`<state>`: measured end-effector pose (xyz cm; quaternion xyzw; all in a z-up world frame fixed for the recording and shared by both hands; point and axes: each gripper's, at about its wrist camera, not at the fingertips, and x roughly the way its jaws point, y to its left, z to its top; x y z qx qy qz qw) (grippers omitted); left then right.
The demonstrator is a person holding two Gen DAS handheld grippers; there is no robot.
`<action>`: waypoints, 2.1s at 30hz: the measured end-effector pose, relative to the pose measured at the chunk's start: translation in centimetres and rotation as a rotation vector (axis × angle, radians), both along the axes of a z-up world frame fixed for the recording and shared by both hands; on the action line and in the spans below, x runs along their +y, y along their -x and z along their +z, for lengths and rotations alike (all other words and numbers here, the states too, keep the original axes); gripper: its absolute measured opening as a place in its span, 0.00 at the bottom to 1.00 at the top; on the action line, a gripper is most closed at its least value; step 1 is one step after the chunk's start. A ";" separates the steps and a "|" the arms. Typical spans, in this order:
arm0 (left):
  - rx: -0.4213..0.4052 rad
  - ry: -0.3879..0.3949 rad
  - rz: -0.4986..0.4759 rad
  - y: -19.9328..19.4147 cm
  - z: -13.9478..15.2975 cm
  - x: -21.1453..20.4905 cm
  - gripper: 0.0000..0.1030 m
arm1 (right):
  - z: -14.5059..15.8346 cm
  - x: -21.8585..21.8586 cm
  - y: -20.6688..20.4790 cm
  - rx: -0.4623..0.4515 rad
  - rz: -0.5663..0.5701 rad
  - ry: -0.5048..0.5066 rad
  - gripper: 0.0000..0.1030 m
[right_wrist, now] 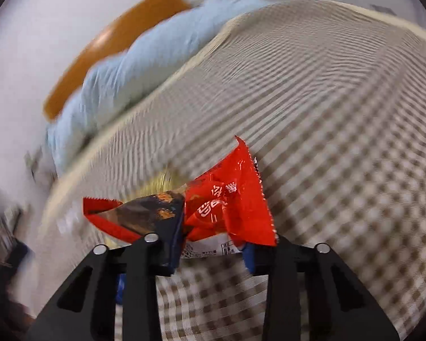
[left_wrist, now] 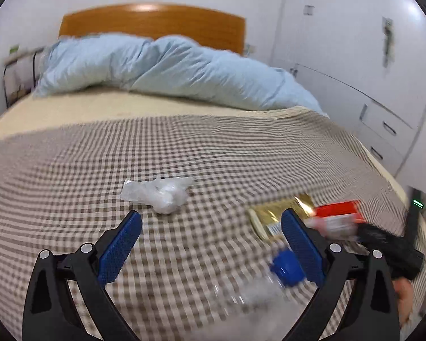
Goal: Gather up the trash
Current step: 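Close the right tool on the red snack packet while the left tool approaches the plastic bag, then close the left tool on the crumpled clear plastic bag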
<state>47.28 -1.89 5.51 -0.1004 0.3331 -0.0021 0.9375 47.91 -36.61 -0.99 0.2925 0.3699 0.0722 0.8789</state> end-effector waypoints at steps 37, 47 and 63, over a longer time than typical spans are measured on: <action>0.076 -0.020 0.212 -7.9 -6.5 4.0 0.33 | -0.3 -2.1 -0.7 0.015 -0.132 -0.109 0.33; 0.029 -0.047 0.099 -4.7 -3.3 -0.6 0.33 | 0.1 -1.8 -0.5 -0.003 -0.105 -0.126 0.33; -0.060 -0.122 0.072 8.6 8.3 -5.9 0.33 | 8.4 -2.2 8.6 -0.122 -0.002 -0.055 0.32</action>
